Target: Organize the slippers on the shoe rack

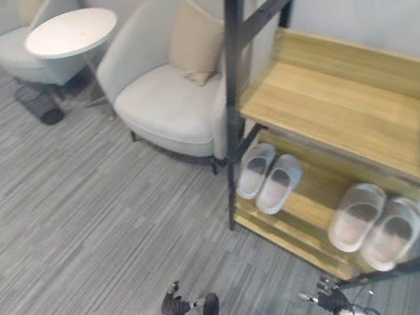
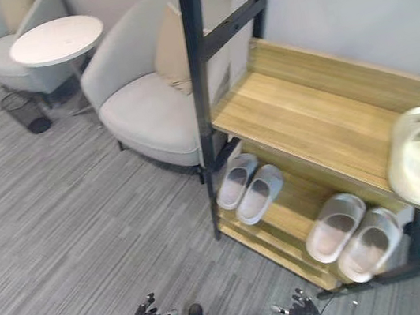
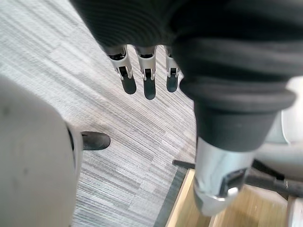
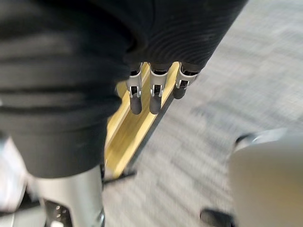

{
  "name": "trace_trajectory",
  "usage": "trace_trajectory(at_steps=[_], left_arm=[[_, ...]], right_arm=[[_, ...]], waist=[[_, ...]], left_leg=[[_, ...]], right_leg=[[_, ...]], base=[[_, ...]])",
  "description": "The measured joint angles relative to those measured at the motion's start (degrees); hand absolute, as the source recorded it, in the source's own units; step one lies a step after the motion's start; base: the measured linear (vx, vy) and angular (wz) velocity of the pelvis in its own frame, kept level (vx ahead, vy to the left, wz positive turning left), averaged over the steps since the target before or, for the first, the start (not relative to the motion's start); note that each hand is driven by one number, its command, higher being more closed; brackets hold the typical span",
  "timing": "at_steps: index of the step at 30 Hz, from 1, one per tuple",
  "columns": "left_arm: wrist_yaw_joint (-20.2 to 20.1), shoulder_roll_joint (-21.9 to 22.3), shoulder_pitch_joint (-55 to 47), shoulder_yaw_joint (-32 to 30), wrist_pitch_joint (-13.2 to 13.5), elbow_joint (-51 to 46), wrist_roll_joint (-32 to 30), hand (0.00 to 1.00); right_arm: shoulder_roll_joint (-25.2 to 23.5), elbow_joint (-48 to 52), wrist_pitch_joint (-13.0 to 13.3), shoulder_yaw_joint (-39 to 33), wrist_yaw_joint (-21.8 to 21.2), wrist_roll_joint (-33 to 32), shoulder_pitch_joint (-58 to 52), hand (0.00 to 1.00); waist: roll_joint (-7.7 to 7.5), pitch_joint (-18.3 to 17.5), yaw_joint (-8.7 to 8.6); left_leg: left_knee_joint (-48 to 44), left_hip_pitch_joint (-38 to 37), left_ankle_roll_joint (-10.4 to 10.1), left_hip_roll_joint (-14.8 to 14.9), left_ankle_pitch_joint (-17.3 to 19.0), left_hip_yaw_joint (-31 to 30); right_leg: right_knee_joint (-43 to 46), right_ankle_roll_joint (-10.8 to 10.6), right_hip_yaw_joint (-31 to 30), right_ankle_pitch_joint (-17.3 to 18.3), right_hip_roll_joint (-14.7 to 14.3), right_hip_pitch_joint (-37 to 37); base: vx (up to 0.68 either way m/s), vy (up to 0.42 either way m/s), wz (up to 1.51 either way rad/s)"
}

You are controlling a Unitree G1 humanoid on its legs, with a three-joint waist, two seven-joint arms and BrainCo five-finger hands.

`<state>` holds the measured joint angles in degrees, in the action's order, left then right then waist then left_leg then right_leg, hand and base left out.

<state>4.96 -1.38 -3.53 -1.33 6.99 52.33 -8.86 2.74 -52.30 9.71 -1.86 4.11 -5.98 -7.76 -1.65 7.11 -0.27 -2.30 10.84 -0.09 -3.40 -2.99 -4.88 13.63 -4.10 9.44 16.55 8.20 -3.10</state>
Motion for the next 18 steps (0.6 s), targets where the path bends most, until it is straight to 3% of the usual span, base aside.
trace_trajectory(at_steps=[1, 2, 4, 7, 10, 13, 14, 16, 18], left_arm=[[-0.1, 0.2, 0.2, 0.2, 0.0, 0.0, 0.0, 0.0], [-0.2, 0.5, 0.3, 0.3, 0.0, 0.0, 0.0, 0.0], [-0.2, 0.4, 0.7, 0.8, 0.0, 0.1, 0.0, 0.0], [-0.1, -1.3, 1.5, 1.9, 0.1, 1.0, 0.0, 0.0], [-0.1, -3.2, 2.2, 3.5, 0.0, 3.1, 0.0, 0.0], [-0.1, -4.6, 2.1, 4.7, -0.2, 3.6, 0.0, 0.0], [-0.1, -4.8, 2.1, 4.7, -0.2, 3.9, 0.3, 0.0], [0.0, -5.5, 2.3, 4.9, -0.5, 4.7, 1.1, 0.0], [0.0, -5.5, 2.1, 5.0, -1.1, 5.7, 1.2, 0.0]], right_arm=[[-0.3, 0.1, 0.0, -0.2, 0.3, 0.0, 0.7, 0.0], [-0.3, -0.1, 0.0, -0.3, 0.5, 0.0, 0.8, 0.0], [-0.2, -0.4, 0.0, -0.3, 0.7, -0.3, 1.5, 0.0], [-0.9, -0.6, 0.1, -0.2, 0.5, -0.4, 3.2, 0.0], [-2.2, -2.3, 0.0, -0.5, 0.3, -0.4, 3.3, 0.0], [-2.3, -3.3, -0.2, -2.1, 0.4, -0.7, 4.0, 0.0], [-2.0, -3.6, -0.2, -2.1, 0.4, -0.7, 4.3, 0.0], [-2.5, -3.4, -0.2, -1.4, 0.2, -0.7, 5.3, 0.0], [-2.8, -2.8, -0.1, 0.4, -0.5, -0.7, 5.4, 0.0]], waist=[[-0.44, 0.4, -0.3], [-0.48, 0.3, -0.6], [0.0, 0.2, -0.6], [-1.26, -0.2, -0.31], [-2.15, -0.5, -0.62], [-2.29, -0.4, -0.56], [-2.15, -0.1, -0.44], [-2.31, -0.1, -0.45], [-1.8, 0.2, -0.47]], left_leg=[[-3.8, 1.7, 2.5, 1.7, 2.2, 7.9], [-6.9, 2.9, 3.7, 3.1, 3.1, 12.6], [-14.1, 5.4, 3.8, 5.8, 6.6, 20.2], [-14.8, 6.1, 2.2, 4.4, 8.8, 19.8], [-13.5, 5.9, 2.3, 2.3, 7.9, 15.4], [-15.1, 5.1, 3.4, 1.3, 9.6, 11.4], [-14.9, 3.9, 3.5, 0.8, 10.1, 9.5], [-13.6, 1.8, 3.3, 0.3, 10.4, 8.1], [-9.3, -3.1, 3.4, -0.2, 10.4, 5.7]], right_leg=[[0.0, 0.0, 2.1, 0.0, 0.4, -0.9], [0.2, 0.0, 3.3, 0.0, 0.9, -1.3], [0.7, 0.8, 5.7, 0.6, 0.8, -2.9], [0.7, 0.9, 5.6, 0.5, 1.9, -3.0], [1.8, 1.5, 5.6, -2.5, 2.0, -2.9], [13.6, -0.3, 4.5, -6.8, 2.2, -0.1], [22.2, -1.1, 2.4, -8.5, 2.7, 3.6], [30.9, -0.8, -2.0, -3.8, 1.3, 9.3], [30.0, 0.1, -5.9, 0.9, -2.2, 13.6]], base=[[0.08, -0.023, 1.12], [0.14, -0.009, 1.08], [0.2, 0.052, 0.8], [0.2, 0.1, 0.34], [0.2, 0.123, 0.67], [0.25, 0.157, 0.8], [0.22, 0.112, 0.6], [0.22, 0.083, 0.48], [0.15, 0.025, 0.43]])
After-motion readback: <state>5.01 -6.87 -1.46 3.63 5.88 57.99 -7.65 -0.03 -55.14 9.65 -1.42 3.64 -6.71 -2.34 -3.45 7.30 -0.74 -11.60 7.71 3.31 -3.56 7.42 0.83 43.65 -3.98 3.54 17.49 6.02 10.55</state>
